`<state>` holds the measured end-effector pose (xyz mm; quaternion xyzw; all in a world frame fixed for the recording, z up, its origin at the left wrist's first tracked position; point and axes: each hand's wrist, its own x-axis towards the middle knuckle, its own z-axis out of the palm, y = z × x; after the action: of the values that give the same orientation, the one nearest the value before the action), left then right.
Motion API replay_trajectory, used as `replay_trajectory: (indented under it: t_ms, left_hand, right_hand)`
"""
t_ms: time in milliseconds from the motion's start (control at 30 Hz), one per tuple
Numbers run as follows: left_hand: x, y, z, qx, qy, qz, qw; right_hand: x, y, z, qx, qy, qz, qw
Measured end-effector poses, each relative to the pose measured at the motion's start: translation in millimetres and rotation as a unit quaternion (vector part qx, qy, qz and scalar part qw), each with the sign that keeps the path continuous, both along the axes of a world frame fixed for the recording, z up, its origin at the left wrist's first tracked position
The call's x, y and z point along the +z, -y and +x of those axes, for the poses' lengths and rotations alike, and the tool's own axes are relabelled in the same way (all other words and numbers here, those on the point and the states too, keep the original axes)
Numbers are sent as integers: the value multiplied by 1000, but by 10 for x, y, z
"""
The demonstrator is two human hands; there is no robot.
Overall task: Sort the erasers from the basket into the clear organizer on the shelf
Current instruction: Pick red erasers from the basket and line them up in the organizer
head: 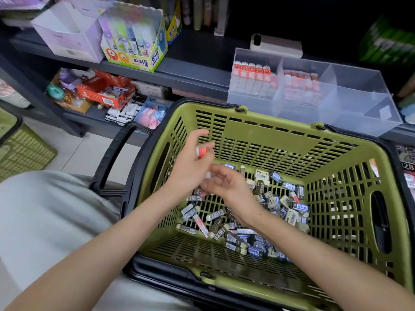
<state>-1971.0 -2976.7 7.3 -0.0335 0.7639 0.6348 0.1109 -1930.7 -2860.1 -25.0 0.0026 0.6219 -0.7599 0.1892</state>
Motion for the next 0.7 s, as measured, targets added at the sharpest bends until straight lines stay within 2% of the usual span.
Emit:
replay_trajectory:
  t_ms: [33, 67, 100, 167, 200, 233, 300, 333, 400, 433, 467, 500, 567, 600, 667, 700]
  left_hand:
    - [7, 13, -22, 26, -30, -7, 999]
    - [16, 34, -47, 49, -45, 7, 998]
    - [41, 58, -69, 64, -47, 43, 996]
    - [84, 96, -90, 73, -29, 112, 991]
    - [99, 108, -93, 72, -20, 123, 990]
    - [103, 121, -92, 69, -12, 124, 990]
    - [98, 135, -87, 60, 1, 116, 991]
    - [92, 138, -85, 58, 9, 110, 992]
    - [81, 160, -93, 62, 38, 102, 992]
    - [80, 171, -101, 66, 57, 97, 992]
    - [72, 178, -105, 63, 77, 89, 991]
    - [57, 174, -105, 52, 97, 76, 991]
    - [-5, 134, -80, 10, 127, 9, 992]
    - [-48, 97, -47, -17, 130, -42, 991]
    - [-117, -5, 51, -59, 120, -113, 985]
    - [-137, -61, 98, -78, 121, -116, 983]
  right_hand:
    - [-94, -10, 8, 15, 13, 52, 998]
    - [-219, -20, 13, 51, 6, 157, 986]
    - [-372, -25, 18, 105, -19, 290, 951]
    - [-683, 7, 30, 220, -84, 509, 828]
    - [-818, 43, 33, 265, -107, 570, 770]
    - [-929, 97, 34, 297, -122, 607, 727]
    - [-1095, 187, 13, 331, -138, 642, 677]
    - [-1159, 206, -2, 334, -140, 646, 672]
    - [-1206, 190, -4, 324, -137, 636, 687]
    - [-1181, 154, 3, 312, -129, 618, 711]
    - [-1126, 103, 15, 293, -111, 580, 752]
    - [-1028, 43, 23, 266, -80, 518, 809]
    - [-707, -95, 20, 192, 3, 348, 917]
    - [-539, -171, 11, 149, 38, 269, 951]
    - [-272, -346, -1, 73, 67, 170, 980]
    - [-166, -417, 4, 53, 65, 145, 986]
